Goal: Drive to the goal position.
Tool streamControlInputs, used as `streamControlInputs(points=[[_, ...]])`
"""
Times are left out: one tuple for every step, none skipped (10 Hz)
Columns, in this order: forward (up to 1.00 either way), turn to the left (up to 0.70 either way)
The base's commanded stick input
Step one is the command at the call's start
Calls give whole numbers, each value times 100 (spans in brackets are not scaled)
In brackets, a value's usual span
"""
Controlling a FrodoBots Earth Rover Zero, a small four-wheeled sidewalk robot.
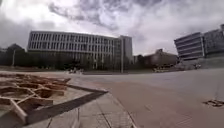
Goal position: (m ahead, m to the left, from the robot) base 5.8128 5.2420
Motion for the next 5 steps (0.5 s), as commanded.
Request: streamControlInputs(points=[[100,0],[100,0],[100,0],[100,7],[100,28]])
